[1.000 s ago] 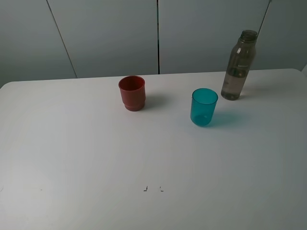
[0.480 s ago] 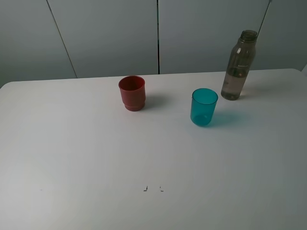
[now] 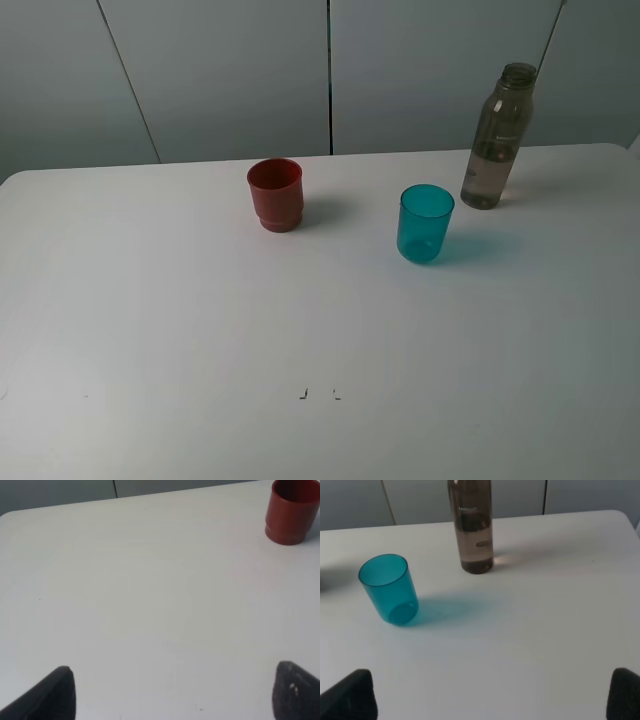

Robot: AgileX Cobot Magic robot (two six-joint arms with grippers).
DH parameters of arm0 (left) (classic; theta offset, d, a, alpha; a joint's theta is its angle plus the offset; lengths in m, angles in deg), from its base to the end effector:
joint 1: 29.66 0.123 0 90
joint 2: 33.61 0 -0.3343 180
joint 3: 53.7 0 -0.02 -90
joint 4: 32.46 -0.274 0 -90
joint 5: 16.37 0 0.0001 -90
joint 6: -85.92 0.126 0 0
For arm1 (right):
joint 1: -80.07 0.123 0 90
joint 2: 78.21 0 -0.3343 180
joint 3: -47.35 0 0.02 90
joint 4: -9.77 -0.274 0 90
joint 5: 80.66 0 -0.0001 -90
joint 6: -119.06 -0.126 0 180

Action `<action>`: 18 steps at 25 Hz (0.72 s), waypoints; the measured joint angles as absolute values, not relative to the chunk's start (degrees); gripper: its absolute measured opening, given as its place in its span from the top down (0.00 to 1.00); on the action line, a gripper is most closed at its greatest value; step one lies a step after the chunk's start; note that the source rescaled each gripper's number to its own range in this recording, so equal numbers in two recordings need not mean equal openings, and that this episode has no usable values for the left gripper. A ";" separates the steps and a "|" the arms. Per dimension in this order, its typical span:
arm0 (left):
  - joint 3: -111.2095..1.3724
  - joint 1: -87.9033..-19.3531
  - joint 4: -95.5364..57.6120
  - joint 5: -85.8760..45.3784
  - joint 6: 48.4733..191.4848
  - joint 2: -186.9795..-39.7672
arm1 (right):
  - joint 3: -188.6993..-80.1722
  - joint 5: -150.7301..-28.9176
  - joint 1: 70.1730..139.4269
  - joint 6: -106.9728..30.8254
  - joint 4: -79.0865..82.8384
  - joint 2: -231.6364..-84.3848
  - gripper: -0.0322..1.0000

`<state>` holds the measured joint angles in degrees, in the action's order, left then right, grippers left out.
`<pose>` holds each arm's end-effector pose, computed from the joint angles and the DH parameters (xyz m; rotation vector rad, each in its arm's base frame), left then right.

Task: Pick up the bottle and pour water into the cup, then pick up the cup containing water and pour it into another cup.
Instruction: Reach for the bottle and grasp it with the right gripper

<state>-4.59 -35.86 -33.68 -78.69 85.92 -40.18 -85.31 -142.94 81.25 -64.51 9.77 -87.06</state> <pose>-0.0056 0.0030 0.2730 0.1099 2.0566 -0.0414 -0.0031 -0.0001 0.2834 0.0431 2.0676 0.0510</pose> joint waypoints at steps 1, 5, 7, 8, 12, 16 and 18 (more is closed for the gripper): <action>-4.59 -35.86 -33.68 -78.69 85.92 -40.18 | -86.03 -142.45 81.25 -64.51 10.51 -88.78 0.00; -4.59 -35.86 -33.68 -78.69 85.92 -40.18 | -88.00 -137.21 81.25 -64.73 10.46 -98.48 0.00; -4.59 -35.86 -33.68 -78.69 85.92 -40.18 | -88.01 -132.19 81.25 -64.73 8.80 -103.37 0.00; -4.59 -35.86 -33.68 -78.69 85.92 -40.18 | -88.01 -128.85 81.25 -64.73 7.94 -105.34 0.00; -4.59 -35.86 -33.68 -78.69 85.92 -40.18 | -88.01 -116.43 81.25 -64.73 6.01 -114.91 0.00; -4.59 -35.86 -33.68 -78.69 85.92 -40.18 | -87.90 -108.55 81.25 -62.49 5.74 -125.29 0.00; -4.59 -35.86 -33.68 -78.69 86.31 -40.18 | -87.14 -105.45 81.25 -60.94 4.59 -130.66 0.00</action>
<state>-4.59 -35.86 -33.68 -78.69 86.31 -40.18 -87.14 -105.45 81.25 -60.94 4.59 -130.66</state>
